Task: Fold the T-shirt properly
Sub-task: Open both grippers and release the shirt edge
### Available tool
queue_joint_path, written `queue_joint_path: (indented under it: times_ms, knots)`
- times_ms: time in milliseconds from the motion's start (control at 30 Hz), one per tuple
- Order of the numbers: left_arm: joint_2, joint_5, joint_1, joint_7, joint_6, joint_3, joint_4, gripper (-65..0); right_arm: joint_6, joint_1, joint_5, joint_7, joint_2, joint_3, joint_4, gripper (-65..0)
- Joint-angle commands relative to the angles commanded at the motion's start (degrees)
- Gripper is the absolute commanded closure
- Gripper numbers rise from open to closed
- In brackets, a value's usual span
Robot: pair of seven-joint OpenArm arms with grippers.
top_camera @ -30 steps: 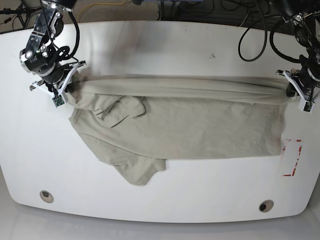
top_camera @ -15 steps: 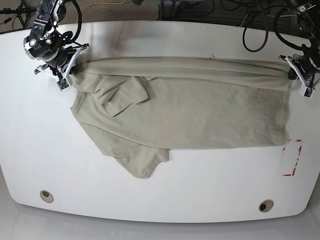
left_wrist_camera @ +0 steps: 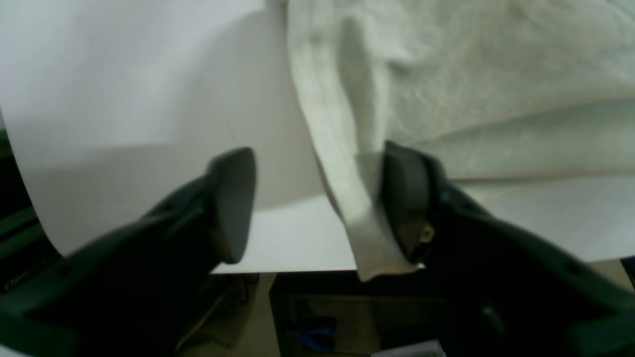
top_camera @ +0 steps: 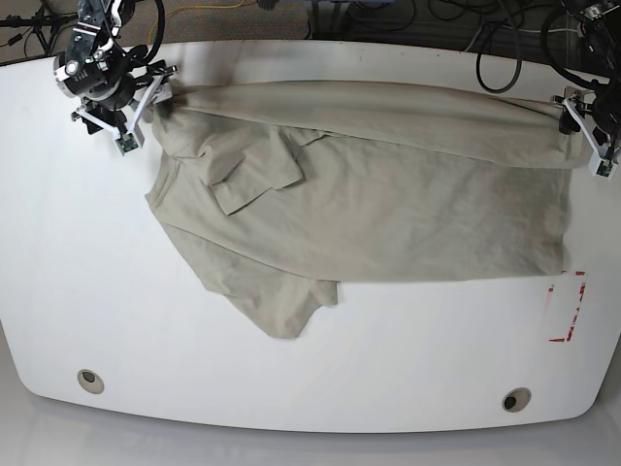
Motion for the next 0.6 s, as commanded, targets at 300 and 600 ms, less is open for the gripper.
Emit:
queue_joint_path:
  times_ms: [300,600]
  knots:
    - [-1.67,-0.53,0.88,5.27,0.0,-2.55,3.52,-37.4,0.0,-0.09,0.44,-1.85,-1.85,0.44,1.49,-48.8]
    - [-2.02,-0.53,0.62,8.7,0.0,-8.62,8.44,-37.4,0.0,0.35,6.33,-1.67,-1.93,2.37,1.49,-47.1]
